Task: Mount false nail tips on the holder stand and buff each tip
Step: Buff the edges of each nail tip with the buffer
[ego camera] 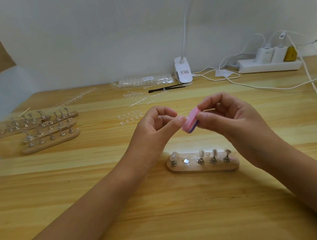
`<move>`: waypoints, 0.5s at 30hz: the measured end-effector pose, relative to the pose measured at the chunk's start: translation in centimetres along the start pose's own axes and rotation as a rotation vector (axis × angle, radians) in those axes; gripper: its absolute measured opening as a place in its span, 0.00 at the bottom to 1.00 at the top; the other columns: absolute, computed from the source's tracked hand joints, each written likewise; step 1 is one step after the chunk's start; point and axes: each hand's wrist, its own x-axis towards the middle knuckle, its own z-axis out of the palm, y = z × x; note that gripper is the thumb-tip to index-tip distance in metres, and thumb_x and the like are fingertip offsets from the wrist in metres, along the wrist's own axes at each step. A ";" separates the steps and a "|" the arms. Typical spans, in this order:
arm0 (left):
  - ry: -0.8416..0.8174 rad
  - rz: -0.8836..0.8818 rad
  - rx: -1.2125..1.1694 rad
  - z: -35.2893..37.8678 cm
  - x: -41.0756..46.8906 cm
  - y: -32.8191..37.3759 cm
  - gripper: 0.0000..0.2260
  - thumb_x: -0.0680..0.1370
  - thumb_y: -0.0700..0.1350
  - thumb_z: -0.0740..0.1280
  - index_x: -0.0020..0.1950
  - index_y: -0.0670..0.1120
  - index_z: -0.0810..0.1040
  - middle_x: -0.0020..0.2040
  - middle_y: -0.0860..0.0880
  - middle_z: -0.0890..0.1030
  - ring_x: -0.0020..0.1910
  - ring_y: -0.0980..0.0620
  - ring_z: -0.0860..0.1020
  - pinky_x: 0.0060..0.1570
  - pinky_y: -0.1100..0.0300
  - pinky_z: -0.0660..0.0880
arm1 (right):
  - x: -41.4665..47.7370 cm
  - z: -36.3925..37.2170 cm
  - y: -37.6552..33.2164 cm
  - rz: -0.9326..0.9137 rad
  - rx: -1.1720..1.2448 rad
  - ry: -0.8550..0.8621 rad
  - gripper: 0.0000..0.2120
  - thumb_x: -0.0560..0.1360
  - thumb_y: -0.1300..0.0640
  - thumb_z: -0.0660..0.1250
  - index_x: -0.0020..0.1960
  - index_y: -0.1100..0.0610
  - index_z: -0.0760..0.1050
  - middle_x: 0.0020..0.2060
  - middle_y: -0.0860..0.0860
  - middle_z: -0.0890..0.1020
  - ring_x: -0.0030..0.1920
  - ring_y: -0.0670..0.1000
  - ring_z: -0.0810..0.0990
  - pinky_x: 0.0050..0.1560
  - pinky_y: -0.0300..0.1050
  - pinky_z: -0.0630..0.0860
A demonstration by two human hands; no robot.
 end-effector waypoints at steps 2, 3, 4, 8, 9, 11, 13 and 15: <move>0.000 0.000 -0.005 0.0 0.0 0.0 0.12 0.74 0.52 0.72 0.51 0.50 0.75 0.36 0.59 0.81 0.39 0.63 0.78 0.51 0.60 0.71 | 0.1 -0.2 0.0 -0.006 0.027 0.016 0.13 0.68 0.57 0.72 0.51 0.58 0.77 0.45 0.53 0.85 0.48 0.52 0.85 0.53 0.42 0.79; -0.001 0.002 -0.003 0.0 0.0 0.0 0.10 0.75 0.50 0.71 0.51 0.49 0.75 0.36 0.59 0.81 0.39 0.63 0.78 0.51 0.60 0.71 | 0.1 -0.3 0.0 0.006 0.029 -0.019 0.13 0.68 0.58 0.72 0.51 0.59 0.77 0.45 0.53 0.85 0.48 0.52 0.85 0.53 0.41 0.79; -0.002 0.005 0.004 0.0 -0.1 0.0 0.08 0.76 0.49 0.70 0.51 0.49 0.75 0.36 0.58 0.81 0.40 0.62 0.79 0.52 0.59 0.73 | 0.0 -0.1 0.0 0.024 0.015 -0.072 0.12 0.69 0.59 0.72 0.51 0.60 0.77 0.45 0.54 0.85 0.49 0.52 0.85 0.52 0.40 0.79; 0.008 0.012 0.001 0.0 0.0 0.2 0.09 0.75 0.49 0.70 0.52 0.48 0.75 0.37 0.58 0.81 0.42 0.60 0.80 0.56 0.57 0.75 | -0.1 0.1 0.0 0.010 -0.017 -0.076 0.13 0.69 0.59 0.72 0.51 0.60 0.77 0.46 0.55 0.85 0.49 0.53 0.85 0.51 0.39 0.79; 0.016 0.012 -0.005 0.0 0.0 0.2 0.09 0.75 0.49 0.71 0.51 0.48 0.75 0.36 0.58 0.81 0.40 0.61 0.79 0.55 0.58 0.74 | -0.1 0.0 0.0 -0.009 0.000 -0.024 0.13 0.68 0.58 0.72 0.52 0.59 0.77 0.46 0.54 0.86 0.49 0.52 0.85 0.52 0.39 0.79; 0.021 0.008 -0.008 -0.1 0.0 0.1 0.09 0.74 0.50 0.71 0.51 0.49 0.75 0.36 0.58 0.80 0.39 0.62 0.78 0.53 0.60 0.72 | 0.0 -0.2 -0.1 -0.017 0.012 0.019 0.13 0.68 0.57 0.72 0.52 0.58 0.78 0.46 0.53 0.86 0.49 0.51 0.85 0.52 0.38 0.79; 0.007 0.002 0.002 -0.1 0.0 0.0 0.07 0.75 0.49 0.70 0.50 0.49 0.75 0.36 0.58 0.81 0.40 0.62 0.79 0.52 0.61 0.73 | -0.1 -0.1 0.0 0.016 -0.012 -0.072 0.13 0.68 0.58 0.72 0.51 0.59 0.78 0.45 0.53 0.86 0.49 0.51 0.85 0.51 0.38 0.79; -0.002 -0.002 0.012 0.0 0.0 -0.1 0.06 0.77 0.47 0.69 0.51 0.49 0.75 0.37 0.58 0.81 0.41 0.61 0.80 0.52 0.62 0.74 | -0.1 0.1 0.2 0.034 -0.059 -0.119 0.13 0.68 0.58 0.73 0.51 0.59 0.78 0.45 0.54 0.86 0.49 0.52 0.85 0.51 0.37 0.79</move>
